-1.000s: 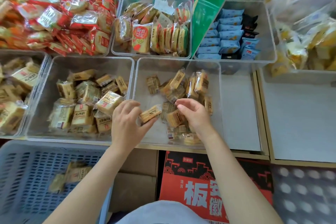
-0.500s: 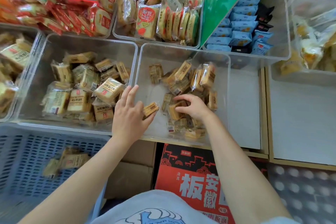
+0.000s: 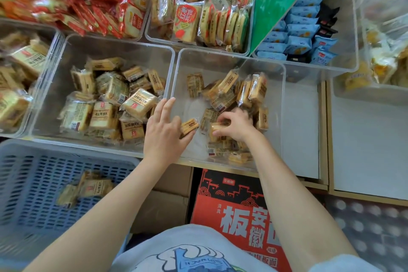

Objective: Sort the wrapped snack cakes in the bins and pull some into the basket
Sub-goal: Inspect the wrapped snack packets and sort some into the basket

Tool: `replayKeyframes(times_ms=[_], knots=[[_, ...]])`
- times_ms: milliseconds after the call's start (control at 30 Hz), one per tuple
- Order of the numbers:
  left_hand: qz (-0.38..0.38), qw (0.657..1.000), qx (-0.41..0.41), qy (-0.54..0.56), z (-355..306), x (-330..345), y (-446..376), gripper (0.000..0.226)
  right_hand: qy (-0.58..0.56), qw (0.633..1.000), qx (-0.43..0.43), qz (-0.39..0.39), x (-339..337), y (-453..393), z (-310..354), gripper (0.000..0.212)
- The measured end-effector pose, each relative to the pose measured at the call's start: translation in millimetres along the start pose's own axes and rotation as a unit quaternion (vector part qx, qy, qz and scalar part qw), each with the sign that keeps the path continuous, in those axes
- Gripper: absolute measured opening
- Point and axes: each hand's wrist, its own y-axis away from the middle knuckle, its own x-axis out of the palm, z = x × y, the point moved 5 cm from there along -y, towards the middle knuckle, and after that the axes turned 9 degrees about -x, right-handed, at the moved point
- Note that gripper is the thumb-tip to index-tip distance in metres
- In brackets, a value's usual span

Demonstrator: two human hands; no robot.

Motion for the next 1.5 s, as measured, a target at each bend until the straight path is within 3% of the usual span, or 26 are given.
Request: replayKeyframes(times_ms=[167,367,467,567,733,833,1000,1133,1233,1333,1400,1500], knots=[[0.012,0.998,-0.014,0.058,3.5,-4.9,-0.9,0.05,-0.121,0.991,-0.041,-0.041,-3.8,31.8,21.0,0.034],[-0.045,0.967,-0.118,0.221,12.9,-50.5,35.5,0.064,-0.259,0.958,-0.085,-0.088,-5.3,85.5,62.0,0.03],[0.024,0.9,-0.228,0.37,17.7,-68.4,66.5,0.036,-0.287,0.945,-0.108,-0.113,-0.5,112.7,77.3,0.033],[0.089,0.842,-0.265,0.461,16.4,-73.6,97.4,0.022,-0.353,0.918,-0.108,-0.142,13.5,135.4,89.0,0.049],[0.183,0.742,-0.258,0.591,10.1,-74.8,144.7,0.054,-0.424,0.888,-0.103,-0.145,46.6,165.3,111.9,0.066],[0.193,0.711,-0.257,0.625,12.7,-82.0,169.3,0.066,-0.411,0.892,-0.108,-0.15,59.7,183.9,124.5,0.067],[0.168,0.682,-0.271,0.658,27.3,-91.3,195.3,0.071,-0.423,0.881,-0.102,-0.186,69.7,205.9,126.6,0.046],[0.194,0.661,-0.253,0.679,29.4,-93.2,209.7,0.076,-0.452,0.867,-0.102,-0.187,75.2,224.0,122.9,0.057],[0.215,0.661,-0.243,0.677,23.1,-91.2,219.0,0.074,-0.452,0.87,-0.115,-0.162,80.0,235.0,120.1,0.062],[0.223,0.677,-0.232,0.661,17.0,-90.1,224.9,0.083,-0.426,0.885,-0.126,-0.139,85.3,242.9,119.4,0.039],[0.231,0.687,-0.217,0.654,9.9,-91.8,228.8,0.076,-0.395,0.903,-0.131,-0.109,90.7,246.3,120.4,0.029],[0.235,0.695,-0.212,0.645,-2.0,-95.2,234.5,0.065,-0.365,0.921,-0.121,-0.068,101.0,251.9,124.3,0.034]])
